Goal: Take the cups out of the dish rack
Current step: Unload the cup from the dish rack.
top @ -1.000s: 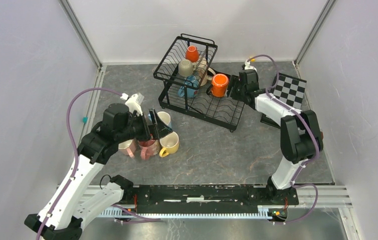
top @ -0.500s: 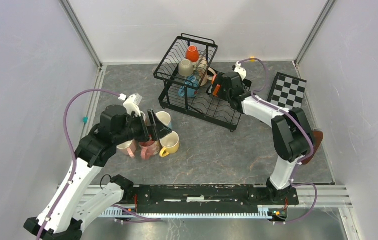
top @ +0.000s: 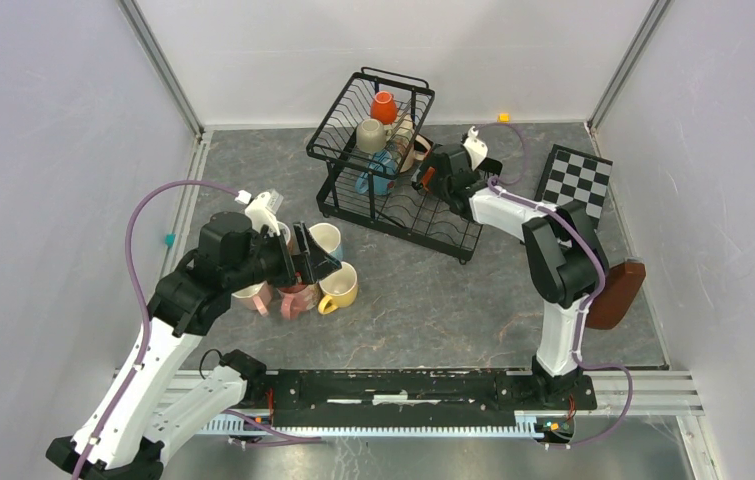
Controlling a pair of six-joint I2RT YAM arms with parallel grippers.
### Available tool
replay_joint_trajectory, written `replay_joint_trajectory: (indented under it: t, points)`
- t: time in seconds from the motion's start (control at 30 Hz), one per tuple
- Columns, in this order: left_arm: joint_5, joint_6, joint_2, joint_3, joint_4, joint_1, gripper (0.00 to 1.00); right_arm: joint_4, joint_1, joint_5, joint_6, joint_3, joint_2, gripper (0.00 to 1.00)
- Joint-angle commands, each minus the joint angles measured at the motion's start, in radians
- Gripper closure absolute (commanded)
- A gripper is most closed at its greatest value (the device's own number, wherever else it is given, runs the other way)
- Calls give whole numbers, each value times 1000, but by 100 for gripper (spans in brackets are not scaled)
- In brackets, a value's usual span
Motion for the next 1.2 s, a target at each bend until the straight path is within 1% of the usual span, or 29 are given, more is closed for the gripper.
replay_joint_trajectory:
  t: [0.0,0.17,0.27,0.33,0.57,0.7,0.87,1.03,1.17]
  points:
    - [4,24,-10,35,10,-6,0,6,5,30,23,45,28,2]
    - [5,23,-10,33,12,-5,0,-17,5,43,2,58,45,2]
    - [8,20,-10,31,14,-6,0,-17,5,53,-7,41,33,2]
    - [9,19,-13,31,13,-5,0,-49,4,66,-15,26,19,4]
    - [9,16,-22,19,15,-5,0,-26,-48,79,-35,-126,-104,5]
    - [14,13,-18,14,26,-5,0,-26,-59,94,-74,-149,-154,6]
    - [17,11,-10,14,36,-5,0,-58,-59,58,-149,-52,-102,12]
    - [15,13,-11,8,36,-5,0,-40,-57,-20,-214,-13,-52,20]
    - [17,14,-7,8,37,-5,0,-67,-57,-47,-262,32,-1,31]
